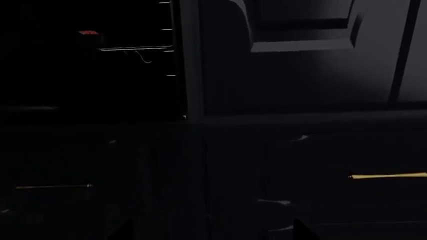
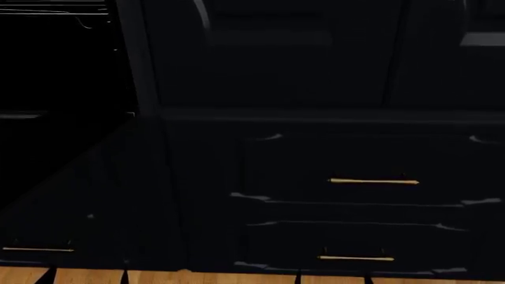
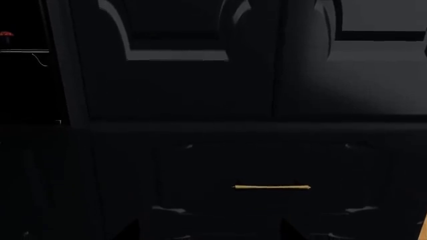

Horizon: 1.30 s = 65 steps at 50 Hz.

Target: Close the oven door

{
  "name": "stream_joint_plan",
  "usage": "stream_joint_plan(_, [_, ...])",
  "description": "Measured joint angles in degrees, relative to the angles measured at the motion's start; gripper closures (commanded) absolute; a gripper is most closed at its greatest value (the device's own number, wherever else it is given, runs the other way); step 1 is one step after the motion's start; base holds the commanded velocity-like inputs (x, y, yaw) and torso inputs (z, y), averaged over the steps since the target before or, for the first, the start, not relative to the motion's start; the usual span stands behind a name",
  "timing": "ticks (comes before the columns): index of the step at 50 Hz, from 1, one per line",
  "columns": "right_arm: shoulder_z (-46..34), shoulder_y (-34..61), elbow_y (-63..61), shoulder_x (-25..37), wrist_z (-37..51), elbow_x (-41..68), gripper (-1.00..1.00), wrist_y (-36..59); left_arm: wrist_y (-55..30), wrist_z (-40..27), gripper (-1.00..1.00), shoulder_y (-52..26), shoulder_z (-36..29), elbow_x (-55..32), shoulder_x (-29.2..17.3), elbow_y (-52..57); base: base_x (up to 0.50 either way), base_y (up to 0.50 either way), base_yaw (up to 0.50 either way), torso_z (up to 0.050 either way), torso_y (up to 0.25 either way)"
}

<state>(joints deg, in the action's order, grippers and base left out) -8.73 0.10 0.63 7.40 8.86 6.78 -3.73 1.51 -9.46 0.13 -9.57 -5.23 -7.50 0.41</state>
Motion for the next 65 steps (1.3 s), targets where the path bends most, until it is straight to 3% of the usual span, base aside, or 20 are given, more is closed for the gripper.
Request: stream_joint_plan(65, [-2.97,0.6,0.82,2.13,3.05,0.97,-1.0,-0.86,0.31,-2.74,-1.0,-0.54,-2.65,-1.8,-2.12,-0.33,0.0,0.0,0.0,-0.05,0.0])
